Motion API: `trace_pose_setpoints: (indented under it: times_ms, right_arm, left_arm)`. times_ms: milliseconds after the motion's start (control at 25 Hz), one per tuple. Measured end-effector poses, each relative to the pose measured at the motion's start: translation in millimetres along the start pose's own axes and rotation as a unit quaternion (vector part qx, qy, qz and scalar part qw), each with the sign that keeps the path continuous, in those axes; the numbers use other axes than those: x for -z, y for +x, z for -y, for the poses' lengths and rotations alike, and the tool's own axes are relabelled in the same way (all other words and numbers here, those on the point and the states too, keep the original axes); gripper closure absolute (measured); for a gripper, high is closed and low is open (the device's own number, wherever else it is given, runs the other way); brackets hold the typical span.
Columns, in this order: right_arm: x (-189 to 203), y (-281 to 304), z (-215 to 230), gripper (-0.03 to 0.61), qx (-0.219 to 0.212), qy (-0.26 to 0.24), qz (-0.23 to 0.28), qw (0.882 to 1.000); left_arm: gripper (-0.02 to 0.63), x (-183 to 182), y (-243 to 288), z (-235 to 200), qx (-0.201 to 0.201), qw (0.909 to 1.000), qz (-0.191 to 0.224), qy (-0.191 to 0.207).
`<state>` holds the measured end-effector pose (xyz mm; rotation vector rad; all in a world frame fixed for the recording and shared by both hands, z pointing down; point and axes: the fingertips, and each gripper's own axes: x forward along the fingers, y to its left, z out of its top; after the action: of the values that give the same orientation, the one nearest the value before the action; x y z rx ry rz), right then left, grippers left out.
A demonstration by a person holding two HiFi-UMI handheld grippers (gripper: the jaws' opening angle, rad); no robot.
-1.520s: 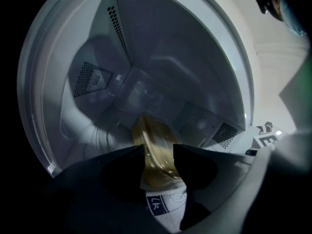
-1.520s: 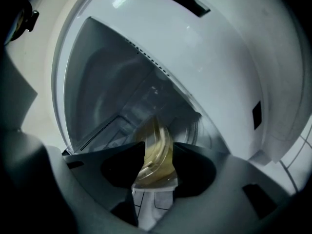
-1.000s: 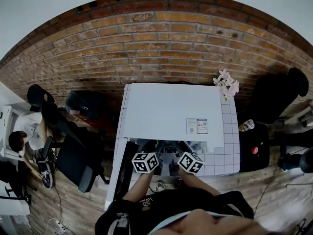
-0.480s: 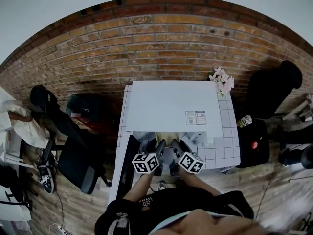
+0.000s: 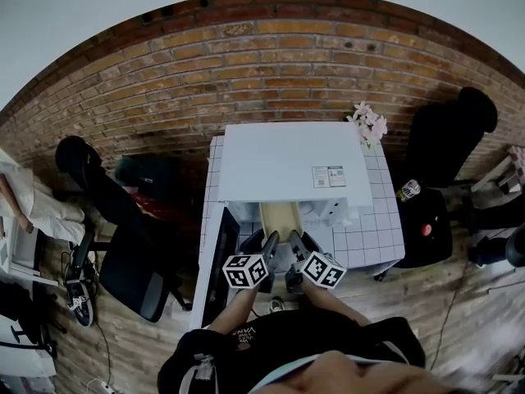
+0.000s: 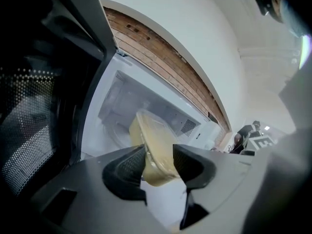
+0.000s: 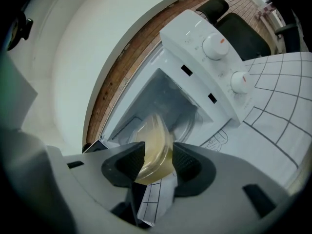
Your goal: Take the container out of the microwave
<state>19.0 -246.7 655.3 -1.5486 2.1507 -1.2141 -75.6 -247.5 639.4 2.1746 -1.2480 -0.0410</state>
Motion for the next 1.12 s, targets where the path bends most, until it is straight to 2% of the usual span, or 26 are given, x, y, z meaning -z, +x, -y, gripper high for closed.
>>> trace_pose_setpoints:
  times_ms: [640, 1120]
  right_arm:
    - [22, -49, -12, 0.407, 0.013, -0.003, 0.023, 1.0]
    - [20, -75, -8, 0.407, 0.001, -0.002, 0.011, 1.0]
  left_arm:
    - [0.431, 18, -45, 22, 0.037, 0.9992, -0.006, 0.01]
    - [0.431, 28, -56, 47, 0.031, 0.9995, -0.003, 0.011]
